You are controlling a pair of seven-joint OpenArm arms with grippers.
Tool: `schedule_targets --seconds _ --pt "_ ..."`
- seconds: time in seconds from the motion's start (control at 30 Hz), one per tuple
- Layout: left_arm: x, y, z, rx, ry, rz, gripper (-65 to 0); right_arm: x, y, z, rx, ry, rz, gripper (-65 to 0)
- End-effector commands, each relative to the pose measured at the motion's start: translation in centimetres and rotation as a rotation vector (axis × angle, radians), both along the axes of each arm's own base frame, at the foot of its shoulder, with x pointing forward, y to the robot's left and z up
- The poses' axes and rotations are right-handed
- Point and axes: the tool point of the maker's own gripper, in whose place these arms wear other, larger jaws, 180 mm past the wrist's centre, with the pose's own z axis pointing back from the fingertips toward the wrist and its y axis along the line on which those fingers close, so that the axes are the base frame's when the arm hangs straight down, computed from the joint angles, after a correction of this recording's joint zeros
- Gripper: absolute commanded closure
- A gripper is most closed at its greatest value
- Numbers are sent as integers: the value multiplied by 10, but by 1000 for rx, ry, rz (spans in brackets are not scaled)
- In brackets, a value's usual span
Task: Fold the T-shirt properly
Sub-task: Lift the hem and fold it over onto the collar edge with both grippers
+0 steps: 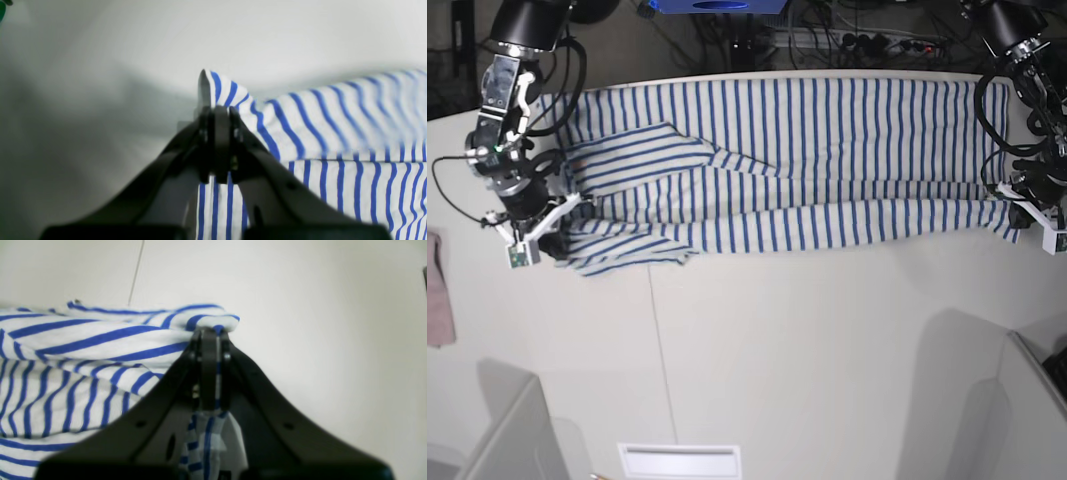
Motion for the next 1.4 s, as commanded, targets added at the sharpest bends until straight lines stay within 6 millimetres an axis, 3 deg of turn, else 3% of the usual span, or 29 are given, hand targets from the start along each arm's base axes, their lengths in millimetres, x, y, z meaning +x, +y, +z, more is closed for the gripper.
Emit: schedule_targets --seconds 0.0,0.13,0.3,0.77,0.83,1.17,1.37 --pt "10 4 19 24 -58 -9 0 6 0 17 1 -60 8 0" --pt "27 -4 44 43 -143 -26 0 -1 1 17 -7 -59 10 0" --pt "28 -10 59 77 -175 -48 0 -8 0 20 -31 -36 12 0" --pt "-9 -19 18 77 -26 -85 0 -29 0 4 -42 58 7 0" --pt "-13 -23 12 78 -4 -101 0 -35 -10 1 -46 71 -23 0" --pt "-24 -32 20 120 4 -136 0 -60 -5 -15 -30 144 -38 0" --pt "-37 -28 12 137 55 -146 0 -68 -5 -20 -31 163 -38 0"
